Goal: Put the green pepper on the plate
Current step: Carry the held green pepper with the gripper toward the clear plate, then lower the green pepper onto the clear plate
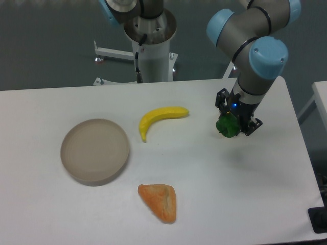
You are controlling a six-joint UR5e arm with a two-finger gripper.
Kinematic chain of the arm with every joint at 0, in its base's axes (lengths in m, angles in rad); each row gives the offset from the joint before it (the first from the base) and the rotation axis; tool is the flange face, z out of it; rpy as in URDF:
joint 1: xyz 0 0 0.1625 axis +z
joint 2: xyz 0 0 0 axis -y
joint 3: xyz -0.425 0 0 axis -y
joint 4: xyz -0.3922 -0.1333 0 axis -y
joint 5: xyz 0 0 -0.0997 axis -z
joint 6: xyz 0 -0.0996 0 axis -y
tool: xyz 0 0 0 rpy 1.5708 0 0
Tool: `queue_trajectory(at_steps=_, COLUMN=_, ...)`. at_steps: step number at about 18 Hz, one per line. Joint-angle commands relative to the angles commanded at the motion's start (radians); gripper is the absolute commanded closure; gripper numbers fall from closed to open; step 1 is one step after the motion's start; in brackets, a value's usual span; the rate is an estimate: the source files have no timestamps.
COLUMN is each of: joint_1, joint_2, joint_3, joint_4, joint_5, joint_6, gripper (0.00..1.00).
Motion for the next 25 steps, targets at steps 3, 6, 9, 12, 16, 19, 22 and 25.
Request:
queue_trajectory(at_steps=3, joint_1=-0.002, joint_2=0.002, joint_3=0.002, joint_4=-0.005, joint_5=0.0, joint_6=-0.006, gripper=0.58)
queue_trajectory(at_steps=6, joint_1=-0.003, joint_2=0.0, joint_3=0.015, joint_4=-0.014, joint_5=0.003, joint_6=-0.018, gripper=0.58)
queue_trajectory(at_steps=9, joint_1=-0.024, joint_2=0.011, joint_3=-0.029, joint_4=-0.018, joint_5=0.0, joint_6=-0.062, gripper=0.58)
queue_trajectory(at_steps=12, joint_1=-0.129, joint_2=0.043, joint_3=-0.096, joint_4=-0.012, joint_5=-0.005, joint_6=-0.145, gripper=0.59)
queue_trajectory(at_steps=16, joint_1=-0.234, joint_2=0.063, joint_3=-0.133, joint_4=-0.012, joint_5=-0.023, joint_6=-0.279, gripper=0.59)
queue_trajectory(at_steps=19, joint_1=-0.314, joint_2=0.063, joint_3=-0.143, joint_4=-0.012, joint_5=-0.054, joint_6=-0.351, gripper=0.59)
queue_trajectory(at_steps=22, joint_1=-0.399, joint_2=0.051, joint_3=-0.146, joint_4=-0.009, joint_5=-0.074, joint_6=-0.463, gripper=0.59)
queue_trajectory(at_steps=25, joint_1=-0.466, joint_2=0.026, joint_3=-0.144, joint_4=0.024, joint_5=-0.159, joint_6=-0.528, gripper=0.58)
